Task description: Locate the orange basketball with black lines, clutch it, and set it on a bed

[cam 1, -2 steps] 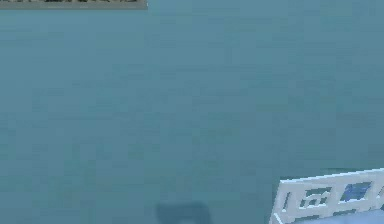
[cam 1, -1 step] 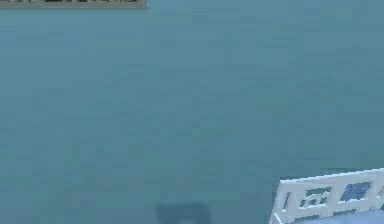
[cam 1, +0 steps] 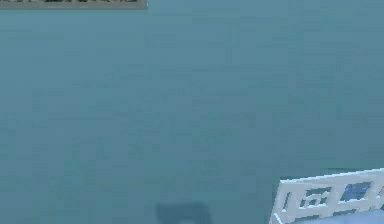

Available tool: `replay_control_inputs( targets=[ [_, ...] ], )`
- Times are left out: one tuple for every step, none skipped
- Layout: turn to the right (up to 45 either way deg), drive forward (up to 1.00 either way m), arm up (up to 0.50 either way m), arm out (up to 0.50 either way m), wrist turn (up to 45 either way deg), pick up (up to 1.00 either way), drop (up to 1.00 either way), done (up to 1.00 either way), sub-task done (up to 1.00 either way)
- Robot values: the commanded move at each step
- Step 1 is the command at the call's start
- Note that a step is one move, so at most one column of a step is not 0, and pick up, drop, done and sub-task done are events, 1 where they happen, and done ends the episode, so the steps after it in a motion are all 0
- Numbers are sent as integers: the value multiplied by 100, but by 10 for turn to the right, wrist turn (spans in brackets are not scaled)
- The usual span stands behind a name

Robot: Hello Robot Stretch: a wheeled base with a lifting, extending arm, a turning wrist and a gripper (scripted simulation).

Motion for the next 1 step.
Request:
replay_control_inputs(
  targets=[
    [0, 0, 10, 0, 0, 0, 0, 0, 0]
  ],
)
